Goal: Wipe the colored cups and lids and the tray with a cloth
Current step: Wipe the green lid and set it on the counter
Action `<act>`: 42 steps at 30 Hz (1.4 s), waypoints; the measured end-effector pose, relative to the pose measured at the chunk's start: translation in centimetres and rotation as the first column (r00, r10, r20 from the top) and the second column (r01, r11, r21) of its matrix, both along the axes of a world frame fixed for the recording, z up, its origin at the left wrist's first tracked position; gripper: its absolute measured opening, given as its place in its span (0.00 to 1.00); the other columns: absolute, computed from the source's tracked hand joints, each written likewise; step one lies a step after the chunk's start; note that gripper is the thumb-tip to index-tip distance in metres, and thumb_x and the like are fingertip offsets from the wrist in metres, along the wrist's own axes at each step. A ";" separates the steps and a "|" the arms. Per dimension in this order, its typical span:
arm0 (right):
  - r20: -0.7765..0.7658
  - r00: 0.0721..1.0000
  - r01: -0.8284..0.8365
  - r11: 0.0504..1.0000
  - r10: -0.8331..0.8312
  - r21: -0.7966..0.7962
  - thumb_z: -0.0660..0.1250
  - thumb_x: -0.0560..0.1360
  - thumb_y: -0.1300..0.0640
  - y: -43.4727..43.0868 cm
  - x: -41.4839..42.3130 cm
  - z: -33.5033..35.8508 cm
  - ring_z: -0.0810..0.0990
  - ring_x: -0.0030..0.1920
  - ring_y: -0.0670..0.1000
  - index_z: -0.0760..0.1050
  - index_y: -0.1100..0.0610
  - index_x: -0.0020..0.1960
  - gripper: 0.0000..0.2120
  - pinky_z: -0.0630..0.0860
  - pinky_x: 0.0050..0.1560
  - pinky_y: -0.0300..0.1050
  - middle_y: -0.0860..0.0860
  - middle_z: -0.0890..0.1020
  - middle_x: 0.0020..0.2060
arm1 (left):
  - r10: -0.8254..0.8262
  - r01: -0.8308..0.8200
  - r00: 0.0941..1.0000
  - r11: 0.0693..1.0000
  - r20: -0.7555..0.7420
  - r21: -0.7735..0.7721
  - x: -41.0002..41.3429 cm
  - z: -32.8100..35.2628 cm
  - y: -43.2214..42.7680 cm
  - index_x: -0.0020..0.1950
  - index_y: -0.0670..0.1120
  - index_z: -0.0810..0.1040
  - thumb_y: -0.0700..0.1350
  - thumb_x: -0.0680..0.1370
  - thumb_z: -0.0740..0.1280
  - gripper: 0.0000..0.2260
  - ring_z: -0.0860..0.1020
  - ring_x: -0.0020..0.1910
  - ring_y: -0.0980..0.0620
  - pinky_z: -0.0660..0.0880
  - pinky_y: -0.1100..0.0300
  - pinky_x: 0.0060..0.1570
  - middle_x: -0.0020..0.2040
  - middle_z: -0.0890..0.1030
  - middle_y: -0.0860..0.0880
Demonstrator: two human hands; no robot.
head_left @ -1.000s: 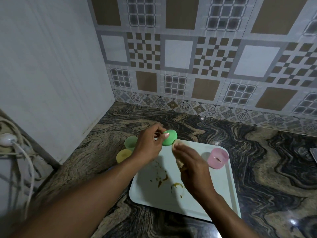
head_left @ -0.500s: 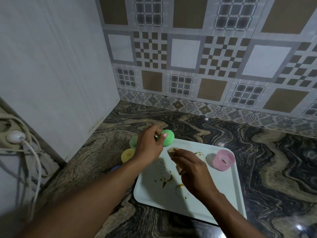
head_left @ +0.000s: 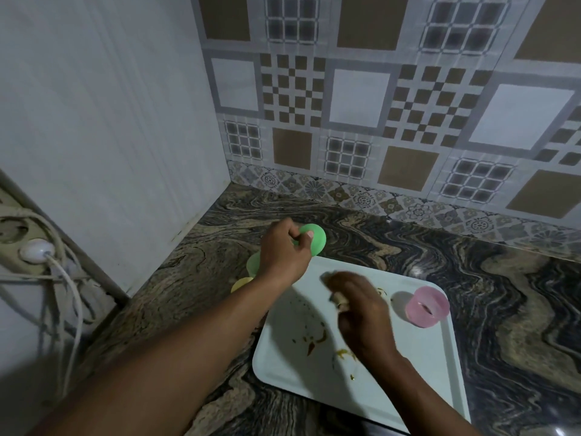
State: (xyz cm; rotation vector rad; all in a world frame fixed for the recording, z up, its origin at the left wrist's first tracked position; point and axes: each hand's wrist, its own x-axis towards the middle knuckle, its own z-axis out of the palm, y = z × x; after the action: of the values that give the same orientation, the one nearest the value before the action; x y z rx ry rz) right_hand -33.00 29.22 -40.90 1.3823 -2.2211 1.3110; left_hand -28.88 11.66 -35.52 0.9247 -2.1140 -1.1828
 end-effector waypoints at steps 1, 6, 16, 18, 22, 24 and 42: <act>0.028 0.995 0.097 0.991 -0.095 -0.087 0.63 0.65 0.76 -0.2 -0.5 0.4 0.81 0.60 0.53 0.82 0.61 0.56 0.23 0.77 0.60 0.43 0.54 0.83 0.56 | 0.016 -0.016 1.000 1.000 0.013 -0.019 0.0 0.1 -0.3 0.42 0.41 0.72 0.49 0.77 0.70 0.13 0.80 0.45 0.41 0.78 0.41 0.46 0.50 0.81 0.42; -0.090 0.995 0.051 0.998 -0.054 -0.029 0.61 0.67 0.75 -3.9 -1.8 1.9 0.75 0.69 0.58 0.80 0.65 0.62 0.25 0.72 0.69 0.48 0.59 0.80 0.63 | -0.004 0.007 0.999 0.997 0.046 -0.072 -0.3 -0.4 -0.2 0.43 0.40 0.72 0.47 0.78 0.69 0.12 0.78 0.44 0.42 0.77 0.43 0.44 0.48 0.79 0.42; 0.539 0.842 0.097 0.988 -0.017 -0.121 0.57 0.73 0.66 -3.3 -3.5 -0.5 0.85 0.47 0.58 0.82 0.52 0.51 0.17 0.82 0.48 0.60 0.53 0.86 0.46 | -0.095 0.088 0.995 0.968 -0.015 -0.234 0.9 -2.4 -3.2 0.43 0.41 0.70 0.42 0.76 0.71 0.10 0.77 0.50 0.46 0.73 0.54 0.45 0.51 0.76 0.44; 0.857 0.514 0.262 0.947 0.027 -0.188 0.55 0.78 0.68 -4.3 -4.8 0.7 0.85 0.46 0.62 0.81 0.57 0.55 0.17 0.84 0.44 0.60 0.59 0.86 0.46 | -0.102 0.101 0.995 0.967 0.005 -0.232 1.3 -3.0 -4.0 0.44 0.42 0.72 0.43 0.76 0.72 0.09 0.78 0.52 0.48 0.71 0.58 0.46 0.54 0.78 0.45; 0.953 0.304 0.229 0.970 0.006 -0.079 0.55 0.82 0.67 -5.5 -6.0 1.8 0.86 0.40 0.63 0.81 0.65 0.53 0.15 0.84 0.36 0.57 0.62 0.87 0.41 | -0.109 0.128 0.989 0.969 0.098 -0.210 2.0 -3.4 -5.7 0.46 0.43 0.74 0.45 0.77 0.72 0.09 0.79 0.52 0.44 0.77 0.50 0.50 0.54 0.81 0.45; 0.945 0.322 0.167 0.986 -0.050 -0.004 0.56 0.81 0.68 -6.0 -5.6 1.3 0.86 0.45 0.65 0.81 0.63 0.54 0.15 0.84 0.42 0.64 0.63 0.86 0.44 | -0.089 0.126 0.982 0.966 0.166 -0.226 2.4 -3.4 -6.8 0.46 0.43 0.75 0.45 0.76 0.72 0.09 0.79 0.49 0.43 0.77 0.49 0.49 0.51 0.82 0.44; 0.907 0.397 0.079 0.990 -0.142 0.121 0.65 0.79 0.57 -7.3 -3.8 -0.5 0.85 0.50 0.61 0.82 0.53 0.51 0.08 0.82 0.50 0.66 0.56 0.87 0.47 | -0.104 0.218 0.899 0.948 0.426 -0.230 3.8 -5.4 -9.6 0.48 0.45 0.77 0.47 0.76 0.73 0.08 0.79 0.46 0.44 0.75 0.54 0.45 0.47 0.82 0.45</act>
State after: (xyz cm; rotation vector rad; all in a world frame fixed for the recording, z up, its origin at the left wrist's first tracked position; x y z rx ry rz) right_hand -36.78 21.95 -41.44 0.4051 -2.8961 2.3676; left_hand -25.10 2.09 -40.96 0.9423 -2.6557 -0.7856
